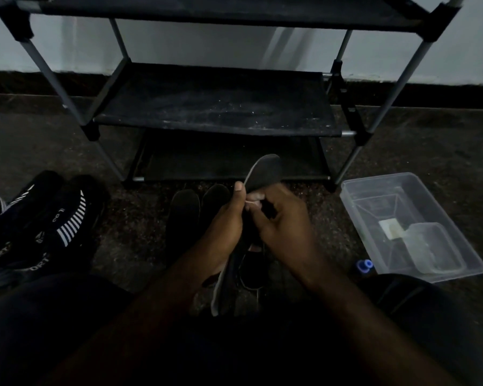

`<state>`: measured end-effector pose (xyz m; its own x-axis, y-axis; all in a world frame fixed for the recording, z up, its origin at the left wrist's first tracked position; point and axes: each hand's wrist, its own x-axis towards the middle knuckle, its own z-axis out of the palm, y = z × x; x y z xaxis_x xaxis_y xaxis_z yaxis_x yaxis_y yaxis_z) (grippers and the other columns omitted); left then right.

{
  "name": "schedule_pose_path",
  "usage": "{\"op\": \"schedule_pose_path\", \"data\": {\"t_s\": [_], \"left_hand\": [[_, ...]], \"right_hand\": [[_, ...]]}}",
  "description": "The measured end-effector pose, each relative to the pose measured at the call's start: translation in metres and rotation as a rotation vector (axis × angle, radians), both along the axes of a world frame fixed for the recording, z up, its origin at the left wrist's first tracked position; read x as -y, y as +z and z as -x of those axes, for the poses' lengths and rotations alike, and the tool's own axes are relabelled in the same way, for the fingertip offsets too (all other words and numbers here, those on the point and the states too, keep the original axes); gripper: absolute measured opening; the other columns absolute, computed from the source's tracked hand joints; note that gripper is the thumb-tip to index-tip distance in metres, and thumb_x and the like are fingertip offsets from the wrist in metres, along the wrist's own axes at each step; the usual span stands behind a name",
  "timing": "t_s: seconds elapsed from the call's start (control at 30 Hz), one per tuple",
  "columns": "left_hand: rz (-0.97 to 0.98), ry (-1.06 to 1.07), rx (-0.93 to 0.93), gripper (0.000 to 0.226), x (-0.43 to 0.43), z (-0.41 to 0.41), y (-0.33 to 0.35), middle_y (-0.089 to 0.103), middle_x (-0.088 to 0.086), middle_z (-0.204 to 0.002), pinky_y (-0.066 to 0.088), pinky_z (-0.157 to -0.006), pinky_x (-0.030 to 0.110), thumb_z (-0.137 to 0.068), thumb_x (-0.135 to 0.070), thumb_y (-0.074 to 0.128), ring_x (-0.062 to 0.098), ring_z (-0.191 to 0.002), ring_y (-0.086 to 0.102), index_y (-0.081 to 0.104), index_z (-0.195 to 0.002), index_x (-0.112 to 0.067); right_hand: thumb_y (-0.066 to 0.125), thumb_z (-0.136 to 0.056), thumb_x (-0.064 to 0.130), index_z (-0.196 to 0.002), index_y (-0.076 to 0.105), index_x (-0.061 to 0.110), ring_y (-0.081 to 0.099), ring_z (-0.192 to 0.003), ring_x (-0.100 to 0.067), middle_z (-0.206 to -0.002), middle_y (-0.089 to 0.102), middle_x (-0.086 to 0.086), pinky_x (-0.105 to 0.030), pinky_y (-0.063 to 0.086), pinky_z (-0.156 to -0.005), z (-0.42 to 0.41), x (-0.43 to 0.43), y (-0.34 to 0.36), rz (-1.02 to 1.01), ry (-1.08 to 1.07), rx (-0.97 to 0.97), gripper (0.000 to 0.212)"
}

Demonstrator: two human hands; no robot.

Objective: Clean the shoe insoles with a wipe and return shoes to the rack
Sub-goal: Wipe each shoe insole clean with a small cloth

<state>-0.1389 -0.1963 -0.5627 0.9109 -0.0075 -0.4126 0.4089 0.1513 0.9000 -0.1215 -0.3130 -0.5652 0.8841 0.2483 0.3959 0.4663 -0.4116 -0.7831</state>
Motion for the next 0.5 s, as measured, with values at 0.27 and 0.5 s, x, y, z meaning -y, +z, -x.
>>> {"op": "schedule_pose_path", "data": {"t_s": [0.27, 0.5], "left_hand": [[-0.324, -0.253, 0.132, 0.067, 0.002, 0.005, -0.003, 0.072, 0.002, -0.095, 0.057, -0.067, 0.042, -0.088, -0.069, 0.023, 0.019, -0.078, 0.069, 0.062, -0.118, -0.023], [-0.106, -0.007, 0.081, 0.064, -0.003, -0.005, -0.001, 0.073, 0.002, -0.105, 0.058, -0.08, 0.041, -0.088, -0.068, 0.024, 0.02, -0.096, 0.071, 0.067, -0.112, -0.026]], "right_hand": [[0.065, -0.092, 0.016, -0.093, 0.067, 0.017, 0.064, -0.084, -0.009, -0.09, 0.066, 0.001, -0.027, 0.054, -0.076, -0.032, 0.026, 0.003, -0.146, -0.328, -0.058, 0.002], [0.067, -0.09, 0.005, -0.087, 0.068, 0.012, 0.067, -0.071, -0.002, -0.078, 0.069, 0.004, -0.019, 0.053, -0.066, -0.021, 0.011, -0.009, -0.255, -0.233, -0.345, 0.007]]}}
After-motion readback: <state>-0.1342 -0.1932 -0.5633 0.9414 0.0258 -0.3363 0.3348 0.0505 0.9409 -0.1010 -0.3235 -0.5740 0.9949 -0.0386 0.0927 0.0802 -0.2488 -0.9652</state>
